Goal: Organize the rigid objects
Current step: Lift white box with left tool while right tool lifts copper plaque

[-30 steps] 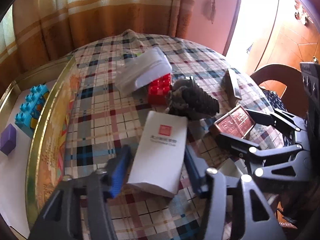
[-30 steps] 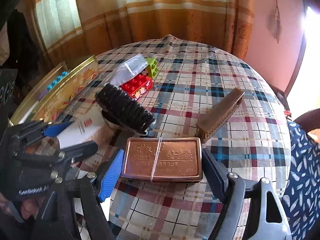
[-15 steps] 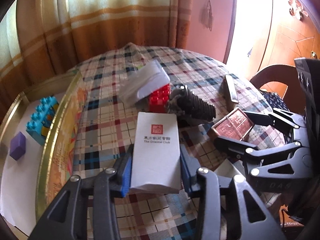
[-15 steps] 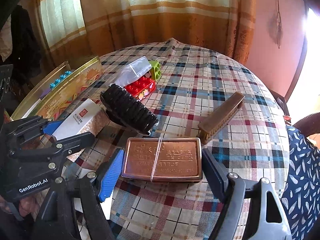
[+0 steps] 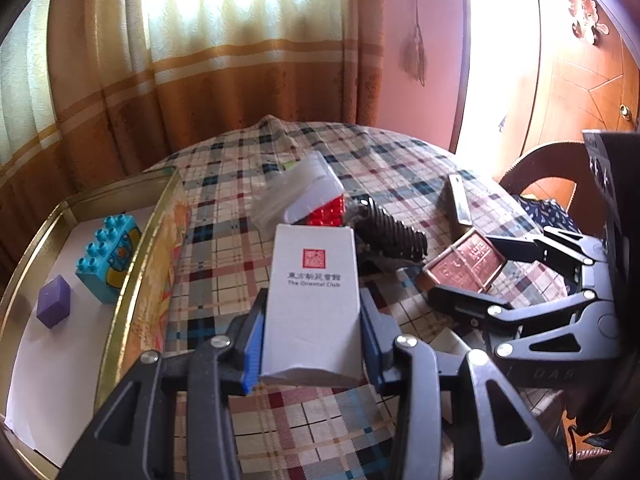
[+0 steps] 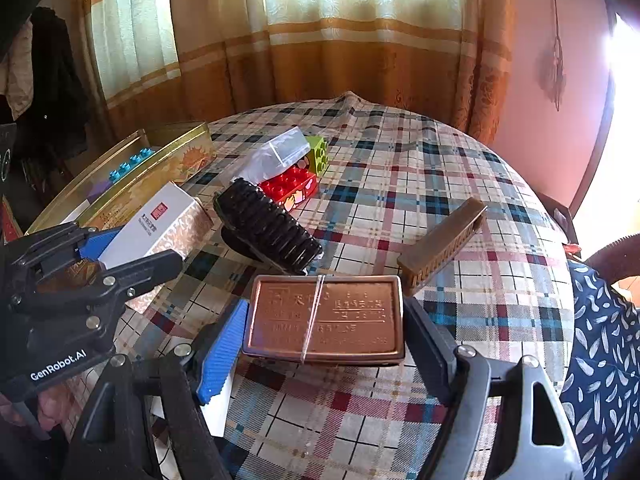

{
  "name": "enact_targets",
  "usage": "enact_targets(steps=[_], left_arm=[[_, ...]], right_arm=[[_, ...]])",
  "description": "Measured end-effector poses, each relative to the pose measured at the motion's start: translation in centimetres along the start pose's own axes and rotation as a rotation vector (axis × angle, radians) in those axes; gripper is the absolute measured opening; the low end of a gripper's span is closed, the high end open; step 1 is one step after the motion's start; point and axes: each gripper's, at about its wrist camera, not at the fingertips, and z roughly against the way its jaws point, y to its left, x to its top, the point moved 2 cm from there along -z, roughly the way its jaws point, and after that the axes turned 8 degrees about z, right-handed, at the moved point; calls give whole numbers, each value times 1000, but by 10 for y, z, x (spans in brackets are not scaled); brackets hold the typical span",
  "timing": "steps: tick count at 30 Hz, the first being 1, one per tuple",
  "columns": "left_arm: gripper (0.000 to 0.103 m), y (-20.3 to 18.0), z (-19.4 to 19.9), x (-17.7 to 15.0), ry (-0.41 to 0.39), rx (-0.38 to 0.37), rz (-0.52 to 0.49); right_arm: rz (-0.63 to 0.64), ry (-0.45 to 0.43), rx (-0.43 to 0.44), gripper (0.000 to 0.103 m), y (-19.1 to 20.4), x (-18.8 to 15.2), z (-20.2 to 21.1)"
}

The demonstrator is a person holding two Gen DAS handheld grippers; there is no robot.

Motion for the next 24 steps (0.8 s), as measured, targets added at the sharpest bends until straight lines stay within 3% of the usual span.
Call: enact_targets(steps=[24], left_arm=[[40, 4, 10, 0, -63, 3, 13]], right_arm=[[2, -64, 2, 78, 0, -2, 10]])
